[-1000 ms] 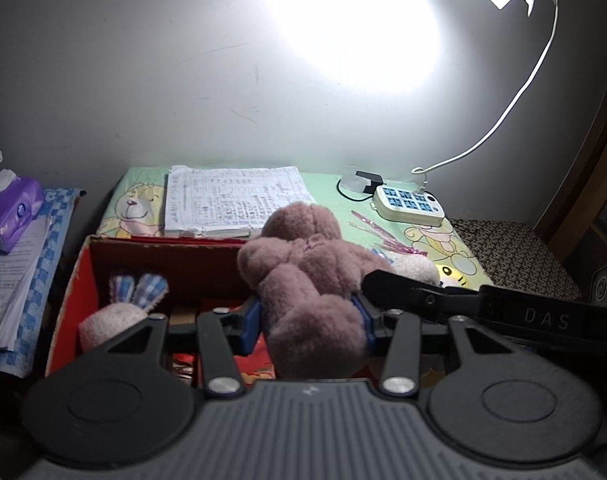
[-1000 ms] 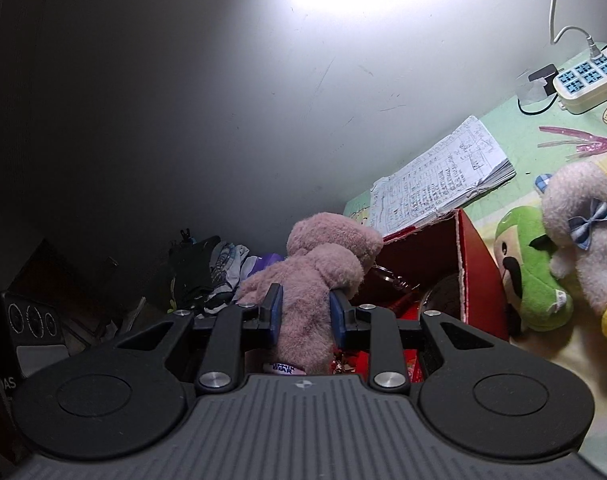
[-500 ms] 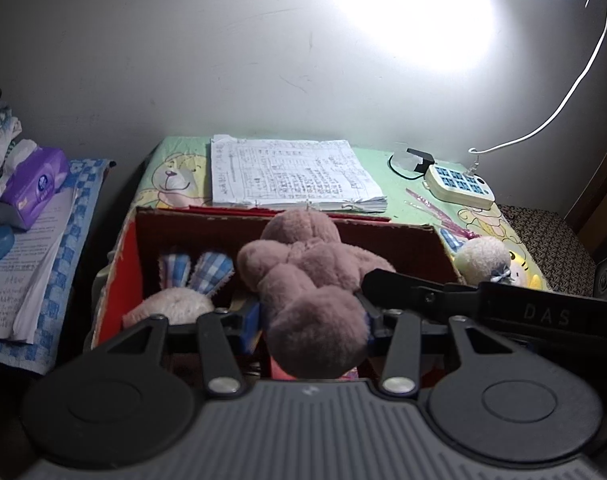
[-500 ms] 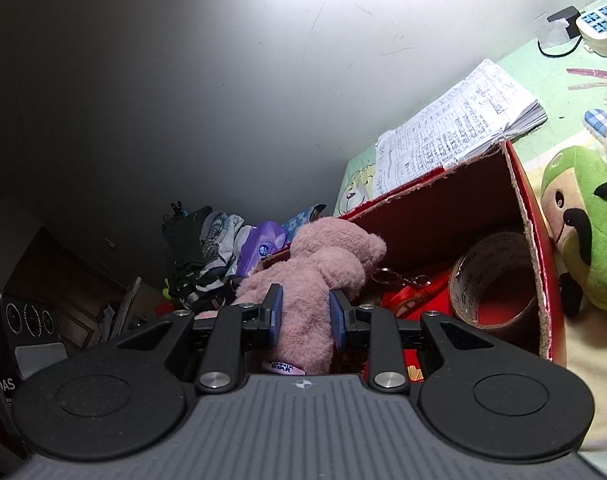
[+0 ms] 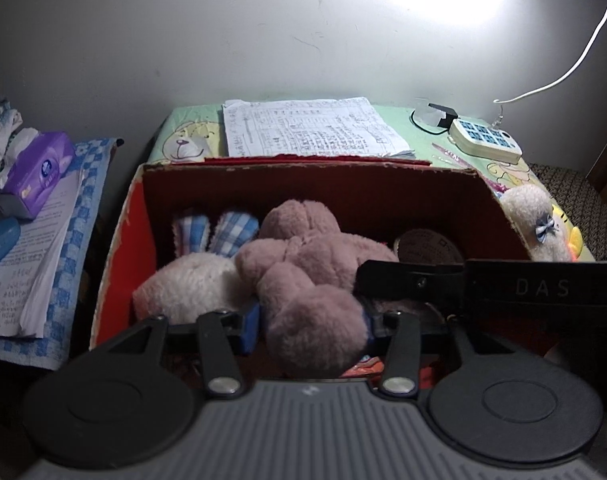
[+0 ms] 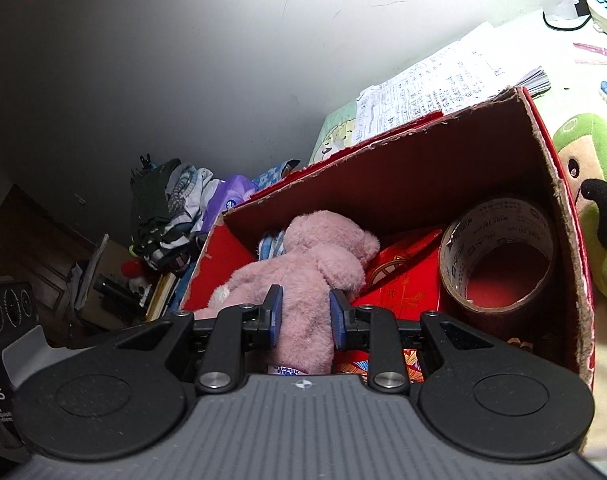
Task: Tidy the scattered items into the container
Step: 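Carry the pink teddy bear with both grippers over the red box, then lower the teddy bear with both grippers into the box beside the bunny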
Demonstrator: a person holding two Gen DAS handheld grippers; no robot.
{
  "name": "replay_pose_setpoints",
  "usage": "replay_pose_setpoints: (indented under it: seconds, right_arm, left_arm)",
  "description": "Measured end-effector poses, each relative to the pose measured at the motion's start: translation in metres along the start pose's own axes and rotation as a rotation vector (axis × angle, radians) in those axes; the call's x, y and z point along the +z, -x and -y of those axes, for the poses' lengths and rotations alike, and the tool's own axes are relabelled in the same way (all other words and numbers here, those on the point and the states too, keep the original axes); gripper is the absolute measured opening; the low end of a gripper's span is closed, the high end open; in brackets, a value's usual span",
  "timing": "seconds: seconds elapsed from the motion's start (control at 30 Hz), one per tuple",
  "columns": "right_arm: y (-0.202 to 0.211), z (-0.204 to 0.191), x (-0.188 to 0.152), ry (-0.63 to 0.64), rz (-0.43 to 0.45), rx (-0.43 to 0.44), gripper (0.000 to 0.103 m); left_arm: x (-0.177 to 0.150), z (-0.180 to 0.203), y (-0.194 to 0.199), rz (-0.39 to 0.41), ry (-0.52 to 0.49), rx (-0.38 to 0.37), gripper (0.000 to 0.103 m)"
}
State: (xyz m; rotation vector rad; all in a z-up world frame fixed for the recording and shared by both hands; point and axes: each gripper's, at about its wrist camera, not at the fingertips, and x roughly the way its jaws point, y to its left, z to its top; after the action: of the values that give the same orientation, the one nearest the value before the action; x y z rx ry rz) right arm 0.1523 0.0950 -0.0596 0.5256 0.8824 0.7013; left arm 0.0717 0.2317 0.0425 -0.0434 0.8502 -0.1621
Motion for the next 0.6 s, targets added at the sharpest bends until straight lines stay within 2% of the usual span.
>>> replay_pose_setpoints:
  seconds: [0.17,0.6]
  right_arm:
    - [-0.011,-0.002,0.001,0.005,-0.049,-0.031,0.028]
    - [-0.027,-0.005,-0.002,0.021,-0.138,-0.112,0.029]
  left_arm:
    - [-0.003,-0.009,-0.005,-0.034,0.004,0.006,0.047]
    - [-0.008,-0.013,0.0,-0.06,-0.016,0.018,0.051]
